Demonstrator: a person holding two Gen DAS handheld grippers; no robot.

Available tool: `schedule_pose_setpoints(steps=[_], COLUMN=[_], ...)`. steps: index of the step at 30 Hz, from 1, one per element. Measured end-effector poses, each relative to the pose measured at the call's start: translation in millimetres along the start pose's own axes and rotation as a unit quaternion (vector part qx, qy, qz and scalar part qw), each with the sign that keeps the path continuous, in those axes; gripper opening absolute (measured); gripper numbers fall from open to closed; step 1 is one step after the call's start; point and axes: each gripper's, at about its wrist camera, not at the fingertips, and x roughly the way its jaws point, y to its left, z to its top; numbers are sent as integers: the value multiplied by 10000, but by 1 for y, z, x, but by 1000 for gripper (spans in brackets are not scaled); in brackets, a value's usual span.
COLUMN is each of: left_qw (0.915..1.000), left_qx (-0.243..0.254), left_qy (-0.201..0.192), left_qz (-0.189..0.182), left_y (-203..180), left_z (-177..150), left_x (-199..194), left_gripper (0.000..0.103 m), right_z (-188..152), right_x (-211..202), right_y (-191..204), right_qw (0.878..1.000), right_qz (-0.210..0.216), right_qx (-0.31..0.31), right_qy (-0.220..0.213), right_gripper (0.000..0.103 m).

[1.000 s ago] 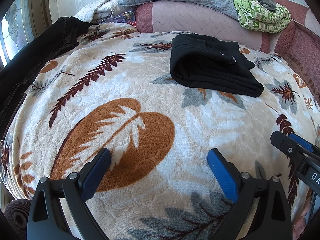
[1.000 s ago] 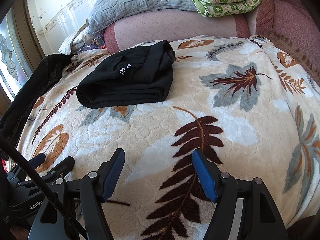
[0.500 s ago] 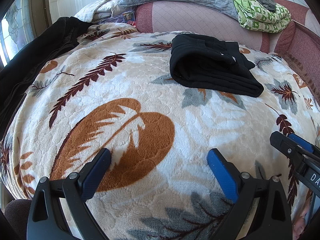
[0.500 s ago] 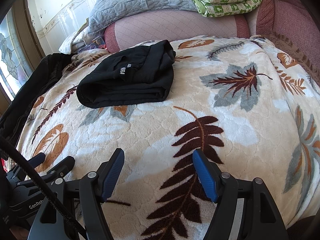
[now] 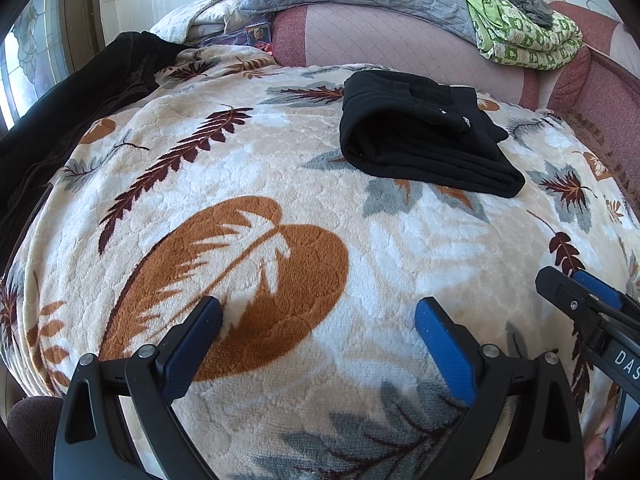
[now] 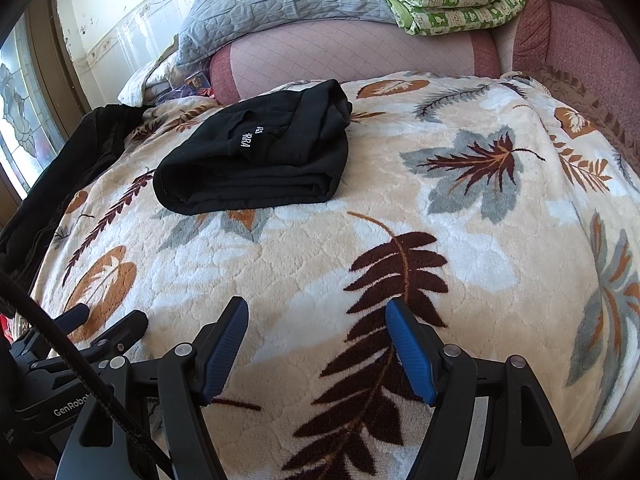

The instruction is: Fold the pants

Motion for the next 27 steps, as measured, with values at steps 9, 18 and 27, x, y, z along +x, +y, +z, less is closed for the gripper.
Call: schedule_pose_setpoints(steps=[9,18,27], left_qw=[9965,9724,9701], left_qx=[-162,21,117], left_qy=[-821,-2189,-2296], left_qz=[36,803,775], left_y=[4,-2,-14], left_z=[7,11,14], left_x=[-35,-92,-137], left_gripper=[97,103,103], right_z=[-1,-2,-4], right_x=[0,-11,-38], right_y=[0,0,13], right_qw=[10000,9996,9971], right_qz=[-16,-137,-157], right_qx=[-63,-194,-469], right_qy=[-5,-132,-579], right_gripper=[76,76,78])
